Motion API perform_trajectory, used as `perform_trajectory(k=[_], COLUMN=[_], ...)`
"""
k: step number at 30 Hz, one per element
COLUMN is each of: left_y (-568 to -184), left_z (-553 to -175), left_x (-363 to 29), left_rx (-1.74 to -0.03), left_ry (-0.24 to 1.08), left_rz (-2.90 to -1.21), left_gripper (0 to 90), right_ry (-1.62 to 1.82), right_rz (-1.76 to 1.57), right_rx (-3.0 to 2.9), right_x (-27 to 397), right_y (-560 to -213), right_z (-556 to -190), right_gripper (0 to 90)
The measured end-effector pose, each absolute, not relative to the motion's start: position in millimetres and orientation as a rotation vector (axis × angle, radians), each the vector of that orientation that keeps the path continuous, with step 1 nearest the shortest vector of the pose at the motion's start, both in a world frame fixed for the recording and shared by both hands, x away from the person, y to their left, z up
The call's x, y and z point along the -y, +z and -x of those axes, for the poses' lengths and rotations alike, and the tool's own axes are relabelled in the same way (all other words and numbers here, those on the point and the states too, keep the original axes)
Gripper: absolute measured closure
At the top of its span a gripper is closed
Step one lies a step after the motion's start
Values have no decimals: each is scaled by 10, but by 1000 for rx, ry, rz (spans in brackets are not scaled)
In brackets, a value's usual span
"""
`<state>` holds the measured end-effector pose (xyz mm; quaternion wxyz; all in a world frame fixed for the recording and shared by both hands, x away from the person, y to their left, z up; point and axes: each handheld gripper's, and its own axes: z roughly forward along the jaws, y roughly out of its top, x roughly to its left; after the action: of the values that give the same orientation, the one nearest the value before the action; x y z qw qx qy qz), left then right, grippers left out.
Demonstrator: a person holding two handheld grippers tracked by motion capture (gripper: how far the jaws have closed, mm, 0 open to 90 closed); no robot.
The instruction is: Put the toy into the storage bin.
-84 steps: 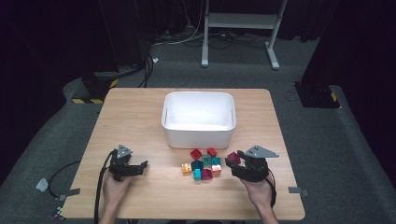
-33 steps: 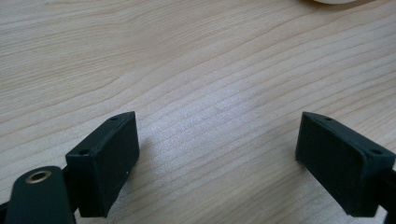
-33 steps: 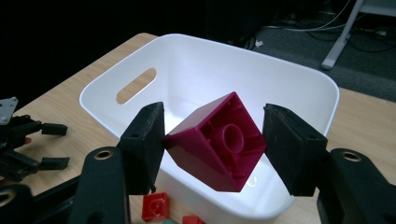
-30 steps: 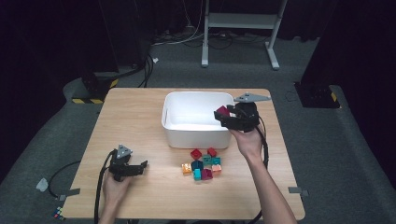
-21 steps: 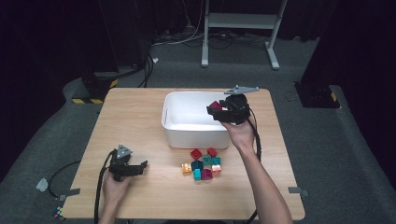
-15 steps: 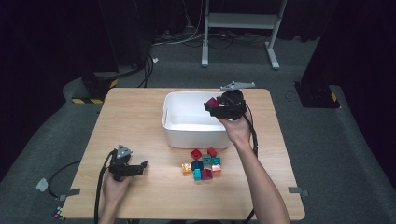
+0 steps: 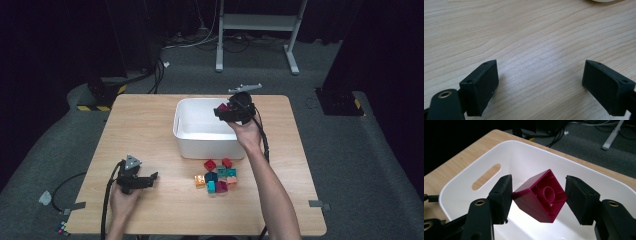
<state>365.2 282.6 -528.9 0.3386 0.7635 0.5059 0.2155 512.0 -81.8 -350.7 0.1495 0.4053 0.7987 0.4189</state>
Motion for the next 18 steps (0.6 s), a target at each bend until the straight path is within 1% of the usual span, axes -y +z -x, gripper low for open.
perform_trajectory(k=[18], left_y=[-5288], left_z=[-3653], left_x=[-2826], left_rx=[-1318], left_ry=[564], left_rz=[-1992], left_gripper=[141], right_ry=[1098], right_rz=[-1179], right_rx=[-2329], right_x=[718], right_y=[-3637], right_z=[-5225], right_gripper=[402])
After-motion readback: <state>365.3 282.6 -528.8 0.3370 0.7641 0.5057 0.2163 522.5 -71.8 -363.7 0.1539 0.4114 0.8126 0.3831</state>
